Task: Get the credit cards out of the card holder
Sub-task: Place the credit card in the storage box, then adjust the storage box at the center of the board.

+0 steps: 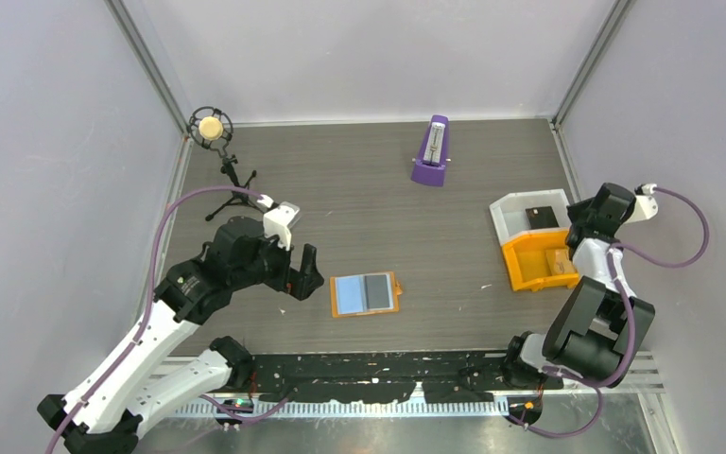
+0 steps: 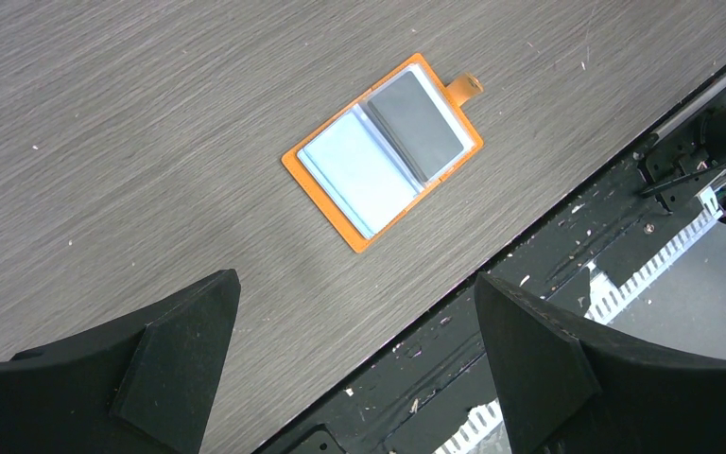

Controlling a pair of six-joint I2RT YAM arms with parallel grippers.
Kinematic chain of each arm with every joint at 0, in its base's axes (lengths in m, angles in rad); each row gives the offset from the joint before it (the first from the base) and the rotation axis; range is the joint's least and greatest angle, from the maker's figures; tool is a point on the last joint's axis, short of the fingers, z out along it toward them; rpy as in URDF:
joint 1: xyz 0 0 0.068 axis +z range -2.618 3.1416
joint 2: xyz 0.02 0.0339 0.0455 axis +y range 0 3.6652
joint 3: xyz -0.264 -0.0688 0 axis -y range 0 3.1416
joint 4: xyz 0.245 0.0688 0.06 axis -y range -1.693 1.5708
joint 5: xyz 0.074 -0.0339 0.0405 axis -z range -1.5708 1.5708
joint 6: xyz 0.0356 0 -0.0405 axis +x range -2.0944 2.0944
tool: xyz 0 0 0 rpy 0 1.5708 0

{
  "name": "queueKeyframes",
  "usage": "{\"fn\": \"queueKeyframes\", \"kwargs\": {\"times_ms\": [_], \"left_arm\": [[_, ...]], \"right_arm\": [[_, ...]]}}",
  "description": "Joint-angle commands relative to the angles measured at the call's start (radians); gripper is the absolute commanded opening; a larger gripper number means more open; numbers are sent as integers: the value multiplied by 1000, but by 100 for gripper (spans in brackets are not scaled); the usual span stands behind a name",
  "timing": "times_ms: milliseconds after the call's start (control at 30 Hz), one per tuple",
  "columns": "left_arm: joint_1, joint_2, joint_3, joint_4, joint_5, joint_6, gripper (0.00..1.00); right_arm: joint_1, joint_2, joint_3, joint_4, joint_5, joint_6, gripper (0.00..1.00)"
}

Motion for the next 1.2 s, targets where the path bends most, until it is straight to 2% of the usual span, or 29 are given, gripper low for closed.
{"fn": "queueKeyframes", "kwargs": {"times_ms": [0,133,333,600,833,967,1167], "left_arm": [[4,-18,3,12,-6,16,100],[4,-20,3,15,3,15,100],[5,-27,0,15,9,13,100],[4,-35,-3,15,22,9,100],[0,-31,-5,23,37,8,100],[-3,-32,-5,24,40,8,100],[-5,-40,-8,22,41,6,100]], "right_arm": [[7,-37,109,-124,-78,-82,27],[52,-65,142,-241,-143,-152,26],[260,-103,143,-363,-150,-227,25],[508,-159,42,-426,-115,-167,24],[519,-289,-94,-514,-125,-16,19],[519,-340,-117,-577,-77,-7,19],[519,-343,-164,-583,-43,12,19]]}}
